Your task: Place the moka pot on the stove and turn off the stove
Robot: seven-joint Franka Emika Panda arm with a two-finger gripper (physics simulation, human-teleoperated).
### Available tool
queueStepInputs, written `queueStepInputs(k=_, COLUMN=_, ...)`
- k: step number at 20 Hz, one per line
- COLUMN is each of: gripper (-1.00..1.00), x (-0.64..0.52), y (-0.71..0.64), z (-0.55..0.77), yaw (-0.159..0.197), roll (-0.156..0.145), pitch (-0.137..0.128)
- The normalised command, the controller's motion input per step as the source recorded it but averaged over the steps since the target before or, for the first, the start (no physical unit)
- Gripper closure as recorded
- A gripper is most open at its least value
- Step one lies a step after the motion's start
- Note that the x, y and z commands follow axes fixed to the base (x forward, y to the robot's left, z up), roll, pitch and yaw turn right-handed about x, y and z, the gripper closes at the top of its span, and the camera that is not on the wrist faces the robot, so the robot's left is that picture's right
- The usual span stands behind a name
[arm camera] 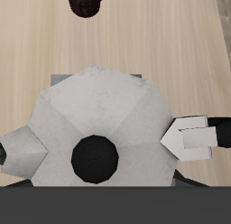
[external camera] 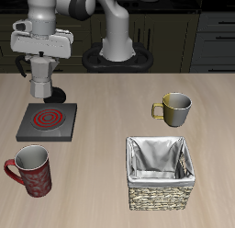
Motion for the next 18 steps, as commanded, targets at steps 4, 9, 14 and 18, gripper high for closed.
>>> queueStepInputs(k=4, gripper=1.00, x=0.12, y=0.02, z=-0.09, yaw=-0.027, roll=-0.004, pitch=0.000)
queueStepInputs(k=9, gripper=1.00, x=0.17, y=0.17, z=-0.18, yaw=-0.012, roll=0.024, pitch=0.018)
queueStepInputs(k=14, gripper=1.00, x=0.13, y=0.08, z=-0.16, yaw=-0.003, roll=0.007, pitch=0.018)
queueStepInputs(k=18, gripper=1.00, x=0.04, y=0.04, z=-0.14, yaw=-0.004, roll=0.007, pitch=0.016)
